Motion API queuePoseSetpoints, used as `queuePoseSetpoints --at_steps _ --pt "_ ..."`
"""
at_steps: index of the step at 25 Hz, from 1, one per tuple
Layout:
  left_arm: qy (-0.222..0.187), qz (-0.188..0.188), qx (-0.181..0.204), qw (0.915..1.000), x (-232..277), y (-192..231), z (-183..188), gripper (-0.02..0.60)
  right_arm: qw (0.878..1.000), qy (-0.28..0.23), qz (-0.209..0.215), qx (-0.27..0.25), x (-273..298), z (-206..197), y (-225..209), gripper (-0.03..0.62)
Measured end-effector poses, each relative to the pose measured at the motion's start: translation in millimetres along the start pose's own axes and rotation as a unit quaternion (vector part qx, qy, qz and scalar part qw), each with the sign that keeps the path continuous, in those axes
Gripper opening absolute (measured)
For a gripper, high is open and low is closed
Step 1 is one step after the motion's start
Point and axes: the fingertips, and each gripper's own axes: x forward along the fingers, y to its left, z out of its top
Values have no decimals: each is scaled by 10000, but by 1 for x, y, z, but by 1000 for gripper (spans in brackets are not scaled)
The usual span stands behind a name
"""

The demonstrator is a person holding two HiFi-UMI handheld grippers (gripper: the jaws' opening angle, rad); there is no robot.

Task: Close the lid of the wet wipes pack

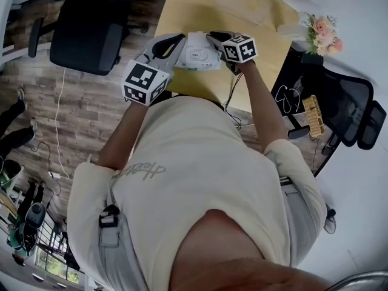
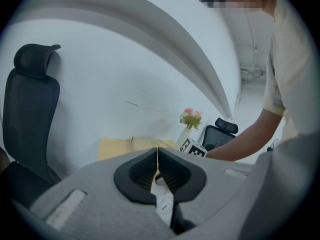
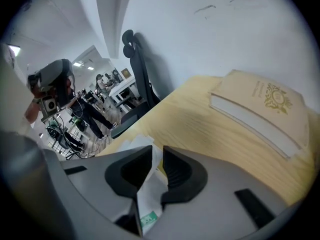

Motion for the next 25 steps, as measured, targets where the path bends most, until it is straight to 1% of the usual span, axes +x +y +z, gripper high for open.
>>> queuePoseSetpoints --at_steps 4,10,17,22,25 --pt "-45 12 36 10000 -7 -3 2 17 9999 -69 -28 -118 -6 2 8 48" --pt "-106 18 115 9999 -13 -8 4 17 9994 -207 -109 -244 -15 1 17 44" --pt "-175 -5 149 9997 -18 -19 5 17 9986 -255 -134 -436 -26 -3 30 44" --pt "-197 -54 68 9998 -20 -28 2 17 9982 -308 -134 -502 -32 -8 38 44" --pt "-238 -53 30 9997 -21 -32 2 17 9974 -300 -118 -642 -35 -10 44 46"
